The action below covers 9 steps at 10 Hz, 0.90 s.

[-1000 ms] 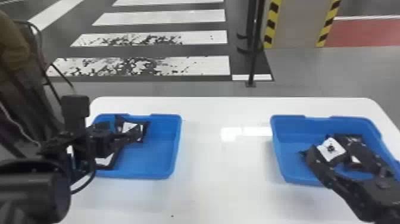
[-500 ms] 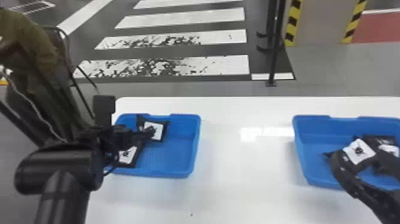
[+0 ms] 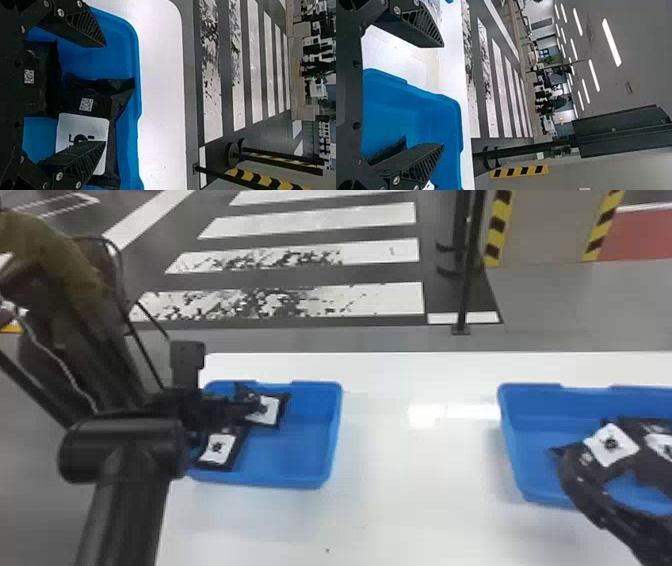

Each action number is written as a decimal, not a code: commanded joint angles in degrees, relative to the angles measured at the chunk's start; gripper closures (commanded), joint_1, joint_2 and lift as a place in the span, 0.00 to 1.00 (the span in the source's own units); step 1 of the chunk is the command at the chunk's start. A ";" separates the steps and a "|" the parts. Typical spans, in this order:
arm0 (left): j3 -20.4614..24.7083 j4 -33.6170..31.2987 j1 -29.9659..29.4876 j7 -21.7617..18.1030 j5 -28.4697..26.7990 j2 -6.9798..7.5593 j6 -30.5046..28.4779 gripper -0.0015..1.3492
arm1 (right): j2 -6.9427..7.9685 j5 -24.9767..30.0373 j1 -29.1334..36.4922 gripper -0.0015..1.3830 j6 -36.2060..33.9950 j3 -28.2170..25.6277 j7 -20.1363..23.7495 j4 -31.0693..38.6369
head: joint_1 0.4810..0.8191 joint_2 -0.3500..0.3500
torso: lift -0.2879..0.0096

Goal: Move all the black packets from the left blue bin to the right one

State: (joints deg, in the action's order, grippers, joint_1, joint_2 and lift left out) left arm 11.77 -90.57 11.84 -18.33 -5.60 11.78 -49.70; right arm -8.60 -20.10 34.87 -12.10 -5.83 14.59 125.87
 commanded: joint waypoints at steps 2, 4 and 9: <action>-1.83 6.27 3.78 0.14 -0.57 0.00 1.32 0.13 | 0.16 -0.13 -0.14 0.10 -0.13 0.00 0.00 -0.08 | 0.63 0.78 | 0.50; -2.86 7.81 4.20 0.14 -0.46 0.00 0.76 0.14 | 0.25 -1.04 0.00 0.10 -0.13 0.00 0.08 -0.50 | 0.63 0.76 | 0.50; -2.63 5.42 1.10 0.05 0.11 -0.53 3.15 0.90 | 0.25 -2.41 0.14 0.10 -0.13 0.00 0.17 -0.64 | 0.63 0.75 | 0.50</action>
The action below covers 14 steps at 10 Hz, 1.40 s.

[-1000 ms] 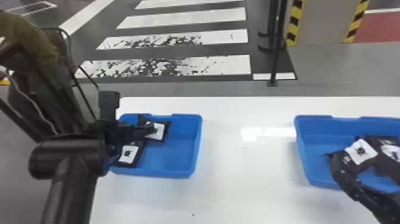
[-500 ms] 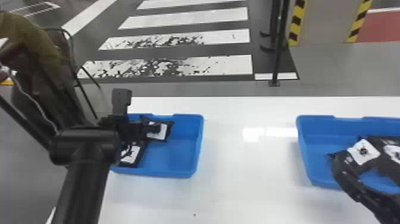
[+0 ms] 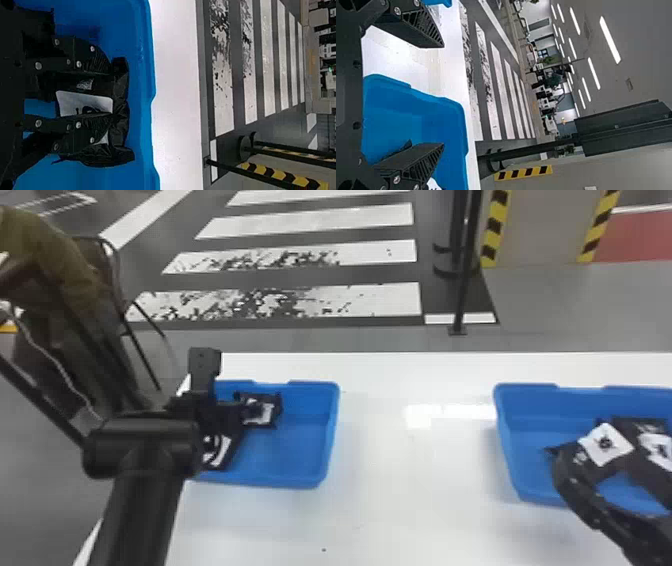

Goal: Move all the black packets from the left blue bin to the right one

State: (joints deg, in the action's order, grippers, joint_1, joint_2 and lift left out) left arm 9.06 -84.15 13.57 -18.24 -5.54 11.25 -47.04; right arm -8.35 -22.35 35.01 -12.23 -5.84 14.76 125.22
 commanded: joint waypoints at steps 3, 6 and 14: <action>3.74 -18.30 -9.77 -1.27 2.23 -0.35 -2.17 0.90 | 0.00 -0.50 0.00 0.10 0.00 -0.10 0.00 0.00 | 0.63 0.75 | 0.50; 5.11 -31.52 -18.35 -3.47 12.06 -0.97 -0.63 0.90 | 0.00 -0.96 -0.70 0.11 -0.42 -0.10 0.97 0.14 | 0.63 0.74 | 0.50; -11.12 -34.05 -19.05 -5.58 27.94 -1.67 4.72 0.90 | -3.34 -6.90 -10.41 0.11 -3.23 9.15 9.85 -5.06 | 0.63 0.51 | 0.50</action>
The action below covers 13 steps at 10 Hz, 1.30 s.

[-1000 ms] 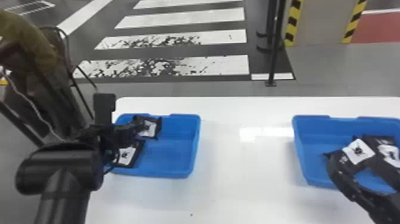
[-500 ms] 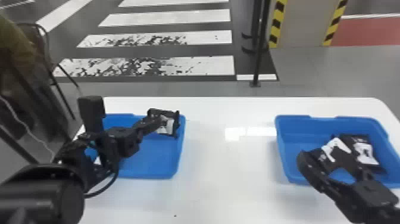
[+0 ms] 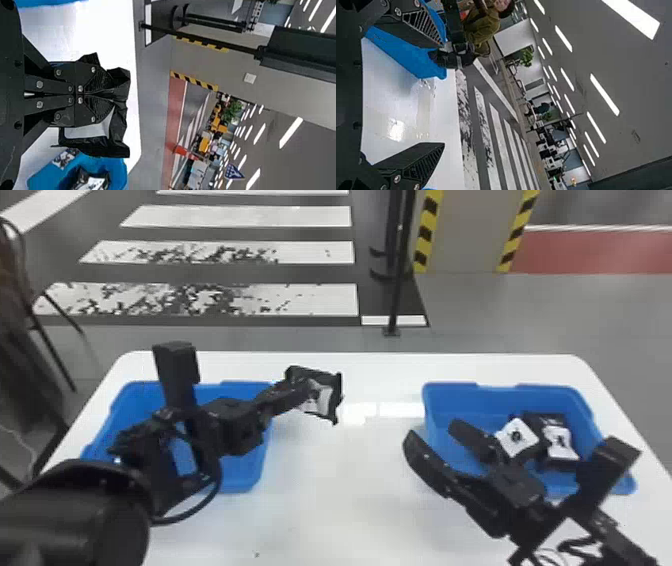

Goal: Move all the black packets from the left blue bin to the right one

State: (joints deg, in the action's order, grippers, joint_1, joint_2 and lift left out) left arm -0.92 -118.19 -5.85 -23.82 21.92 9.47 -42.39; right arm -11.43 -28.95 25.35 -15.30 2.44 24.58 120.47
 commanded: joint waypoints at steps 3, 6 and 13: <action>-6.05 0.28 1.07 -0.09 2.53 0.55 -0.77 0.90 | -1.32 -2.47 -4.82 0.11 -0.72 4.41 0.65 -3.12 | 0.63 0.48 | 0.50; -7.31 0.70 1.35 -0.09 3.10 0.81 -0.77 0.90 | -2.37 -3.27 -8.19 0.12 -1.57 7.50 0.91 -4.66 | 0.63 0.47 | 0.50; -8.00 0.84 1.07 -0.18 4.02 0.99 -0.49 0.90 | -2.55 -7.04 -11.43 0.93 1.11 7.61 1.09 -11.69 | 0.63 0.45 | 0.50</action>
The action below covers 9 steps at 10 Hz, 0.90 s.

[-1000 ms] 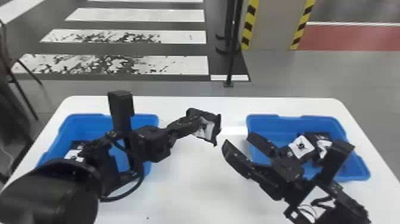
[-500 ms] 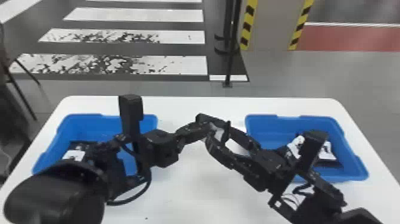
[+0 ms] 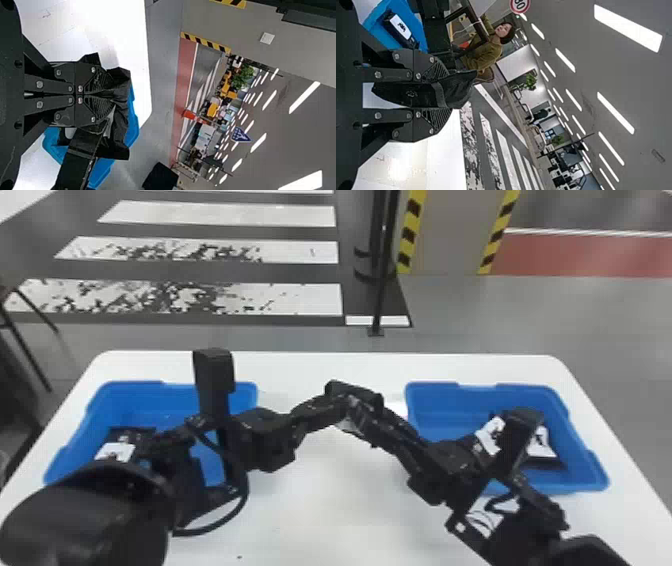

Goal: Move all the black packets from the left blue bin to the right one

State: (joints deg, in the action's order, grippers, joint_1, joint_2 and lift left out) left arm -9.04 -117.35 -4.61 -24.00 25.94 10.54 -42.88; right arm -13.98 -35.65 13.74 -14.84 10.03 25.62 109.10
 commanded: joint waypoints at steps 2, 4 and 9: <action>0.58 0.00 -0.59 0.18 0.45 -0.16 0.84 0.84 | 0.00 -0.68 0.32 0.93 0.78 0.02 0.74 -0.75 | 0.63 0.45 | 0.50; 3.90 0.00 -3.26 0.53 2.40 -0.43 1.26 0.13 | 0.18 -0.80 0.32 0.93 0.64 -2.26 0.83 -0.61 | 0.63 0.45 | 0.50; 24.58 -9.56 -18.02 -0.17 -3.66 -3.77 0.56 0.13 | -0.09 6.06 -2.64 0.93 1.90 -17.00 0.66 -5.39 | 0.63 0.48 | 0.50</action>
State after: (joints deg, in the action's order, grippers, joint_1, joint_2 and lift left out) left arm 13.13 -125.85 -21.14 -24.20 23.67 7.12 -41.90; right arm -14.01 -30.82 11.78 -13.00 -5.25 26.29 104.47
